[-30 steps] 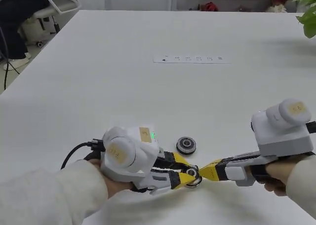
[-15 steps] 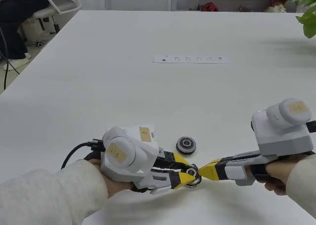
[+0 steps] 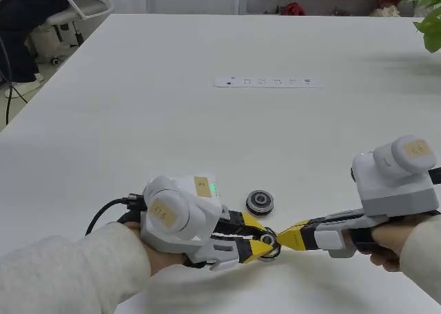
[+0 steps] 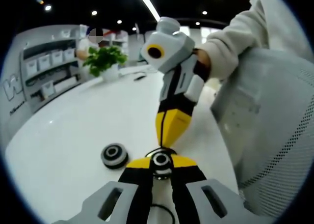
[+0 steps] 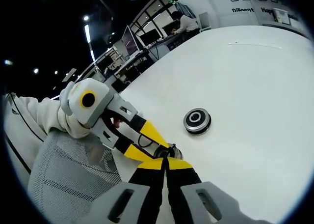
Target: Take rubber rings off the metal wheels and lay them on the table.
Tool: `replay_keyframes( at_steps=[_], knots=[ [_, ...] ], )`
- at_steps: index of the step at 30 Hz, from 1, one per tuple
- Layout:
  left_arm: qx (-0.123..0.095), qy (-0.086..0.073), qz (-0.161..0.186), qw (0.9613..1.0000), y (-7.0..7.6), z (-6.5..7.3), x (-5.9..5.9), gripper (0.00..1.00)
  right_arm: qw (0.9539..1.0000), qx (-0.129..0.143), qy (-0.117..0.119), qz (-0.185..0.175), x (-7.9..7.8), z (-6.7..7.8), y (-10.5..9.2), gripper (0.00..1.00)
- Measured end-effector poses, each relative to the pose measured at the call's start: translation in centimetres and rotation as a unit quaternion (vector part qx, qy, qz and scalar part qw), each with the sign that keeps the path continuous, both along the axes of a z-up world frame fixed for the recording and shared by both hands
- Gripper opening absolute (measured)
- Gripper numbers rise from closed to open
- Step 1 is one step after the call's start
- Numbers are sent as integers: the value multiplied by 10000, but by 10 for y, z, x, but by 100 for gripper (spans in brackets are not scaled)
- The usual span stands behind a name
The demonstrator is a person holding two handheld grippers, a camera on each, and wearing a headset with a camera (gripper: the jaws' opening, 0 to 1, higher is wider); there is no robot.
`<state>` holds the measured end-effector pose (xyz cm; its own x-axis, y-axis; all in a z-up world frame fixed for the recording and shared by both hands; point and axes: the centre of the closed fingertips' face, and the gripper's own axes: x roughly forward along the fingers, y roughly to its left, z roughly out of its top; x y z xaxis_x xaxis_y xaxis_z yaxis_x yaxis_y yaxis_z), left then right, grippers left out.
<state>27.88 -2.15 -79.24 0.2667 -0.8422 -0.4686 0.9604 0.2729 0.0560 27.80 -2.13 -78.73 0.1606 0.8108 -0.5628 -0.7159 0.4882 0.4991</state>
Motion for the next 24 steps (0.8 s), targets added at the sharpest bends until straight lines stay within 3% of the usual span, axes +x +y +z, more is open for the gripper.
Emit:
replay_keyframes(
  at_steps=[10,24],
  knots=[
    [-1,-1,4,10000,0,0,0,14,9999,120,-31,-82,2,7,1,0],
    [10,41,65,10000,-1,0,0,14,9999,61,0,-124,1,5,1,0]
  ],
)
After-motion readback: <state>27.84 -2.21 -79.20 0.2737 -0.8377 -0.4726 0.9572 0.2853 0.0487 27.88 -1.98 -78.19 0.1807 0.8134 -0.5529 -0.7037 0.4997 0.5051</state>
